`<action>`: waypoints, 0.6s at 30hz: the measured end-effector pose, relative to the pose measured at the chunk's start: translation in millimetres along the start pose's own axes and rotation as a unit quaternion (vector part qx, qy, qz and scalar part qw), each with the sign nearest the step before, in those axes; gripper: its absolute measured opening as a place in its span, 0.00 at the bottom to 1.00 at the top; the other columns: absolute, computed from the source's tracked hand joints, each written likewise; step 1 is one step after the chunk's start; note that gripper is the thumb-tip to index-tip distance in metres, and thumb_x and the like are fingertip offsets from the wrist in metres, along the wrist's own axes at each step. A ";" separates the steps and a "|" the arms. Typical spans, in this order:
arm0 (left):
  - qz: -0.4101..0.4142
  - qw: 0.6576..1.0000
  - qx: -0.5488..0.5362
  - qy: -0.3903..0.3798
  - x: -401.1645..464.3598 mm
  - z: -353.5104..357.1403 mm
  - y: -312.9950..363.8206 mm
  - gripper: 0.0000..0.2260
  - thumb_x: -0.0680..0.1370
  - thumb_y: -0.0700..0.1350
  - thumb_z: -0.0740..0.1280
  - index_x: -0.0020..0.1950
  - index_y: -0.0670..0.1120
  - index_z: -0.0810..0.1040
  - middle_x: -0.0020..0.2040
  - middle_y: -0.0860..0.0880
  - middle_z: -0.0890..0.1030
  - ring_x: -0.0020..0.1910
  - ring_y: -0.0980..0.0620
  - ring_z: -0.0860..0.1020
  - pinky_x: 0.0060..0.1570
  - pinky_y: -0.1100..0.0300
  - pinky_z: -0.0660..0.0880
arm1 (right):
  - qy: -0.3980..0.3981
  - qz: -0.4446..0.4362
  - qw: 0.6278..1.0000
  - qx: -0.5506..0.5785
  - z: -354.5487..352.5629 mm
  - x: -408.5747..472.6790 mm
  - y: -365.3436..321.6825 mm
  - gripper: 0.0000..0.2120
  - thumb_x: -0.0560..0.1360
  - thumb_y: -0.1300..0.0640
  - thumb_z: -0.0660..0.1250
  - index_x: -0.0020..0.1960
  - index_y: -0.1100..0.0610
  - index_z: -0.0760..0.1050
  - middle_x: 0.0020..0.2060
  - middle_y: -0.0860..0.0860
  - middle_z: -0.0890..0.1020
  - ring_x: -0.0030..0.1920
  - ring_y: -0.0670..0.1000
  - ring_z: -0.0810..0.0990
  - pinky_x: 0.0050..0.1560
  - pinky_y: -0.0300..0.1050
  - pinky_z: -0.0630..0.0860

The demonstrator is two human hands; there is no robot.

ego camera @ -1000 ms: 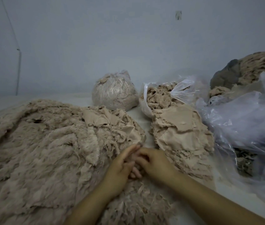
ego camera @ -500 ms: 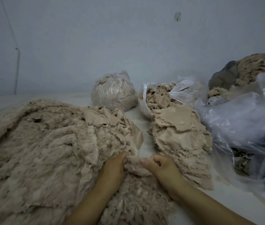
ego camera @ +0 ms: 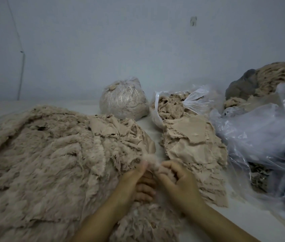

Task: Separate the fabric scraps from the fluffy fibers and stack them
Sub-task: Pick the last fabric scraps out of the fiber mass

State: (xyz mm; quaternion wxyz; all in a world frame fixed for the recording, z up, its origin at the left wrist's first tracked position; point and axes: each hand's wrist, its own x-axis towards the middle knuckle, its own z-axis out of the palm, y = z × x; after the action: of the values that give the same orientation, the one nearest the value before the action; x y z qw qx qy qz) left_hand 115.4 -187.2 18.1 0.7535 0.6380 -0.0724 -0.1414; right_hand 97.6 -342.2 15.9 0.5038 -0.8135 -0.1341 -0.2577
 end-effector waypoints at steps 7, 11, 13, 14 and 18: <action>-0.012 0.993 -0.114 -0.002 3.2 -9.7 4.1 0.12 0.71 0.39 0.67 0.53 0.37 0.80 0.49 0.37 0.83 0.44 0.44 0.83 0.39 0.56 0.80 | -0.001 -0.017 0.995 0.098 -3.6 -7.0 -2.3 0.10 0.77 0.47 0.66 0.38 0.48 0.76 0.33 0.39 0.79 0.36 0.38 0.76 0.40 0.30 0.71; -0.007 0.984 -0.175 -0.026 1.7 -8.5 8.5 0.09 0.70 0.39 0.66 0.45 0.40 0.85 0.48 0.37 0.83 0.46 0.44 0.84 0.39 0.57 0.80 | -0.097 0.245 0.926 0.272 1.1 -5.2 0.9 0.23 0.67 0.42 0.68 0.55 0.55 0.75 0.50 0.52 0.82 0.51 0.49 0.81 0.51 0.43 0.78; 0.003 0.986 -0.167 -0.016 1.6 -5.9 6.5 0.09 0.72 0.41 0.67 0.48 0.37 0.83 0.48 0.36 0.83 0.45 0.44 0.83 0.39 0.57 0.80 | -0.140 0.267 0.893 0.335 6.4 -9.1 -0.6 0.21 0.68 0.49 0.72 0.56 0.59 0.76 0.50 0.55 0.84 0.50 0.53 0.83 0.52 0.47 0.79; 0.015 0.989 -0.147 0.001 0.9 -4.5 6.6 0.10 0.73 0.43 0.68 0.47 0.37 0.82 0.46 0.37 0.83 0.42 0.45 0.83 0.37 0.57 0.80 | -0.155 0.247 0.897 0.332 7.9 -10.5 -1.0 0.16 0.70 0.52 0.72 0.53 0.60 0.77 0.45 0.54 0.85 0.46 0.51 0.83 0.47 0.43 0.79; 0.062 0.981 -0.096 0.158 6.1 -6.6 6.8 0.08 0.79 0.40 0.62 0.45 0.43 0.80 0.37 0.45 0.84 0.32 0.51 0.82 0.28 0.61 0.77 | -0.127 0.189 0.950 0.213 11.9 -11.1 -4.4 0.09 0.77 0.56 0.66 0.39 0.58 0.74 0.28 0.47 0.72 0.29 0.43 0.69 0.30 0.32 0.66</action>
State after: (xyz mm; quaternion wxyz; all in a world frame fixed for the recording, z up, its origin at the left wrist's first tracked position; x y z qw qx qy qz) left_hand 124.0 -181.9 23.1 0.8206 0.5711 0.0217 0.0020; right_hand 89.7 -329.2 8.7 0.6838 -0.7235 -0.0931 -0.0174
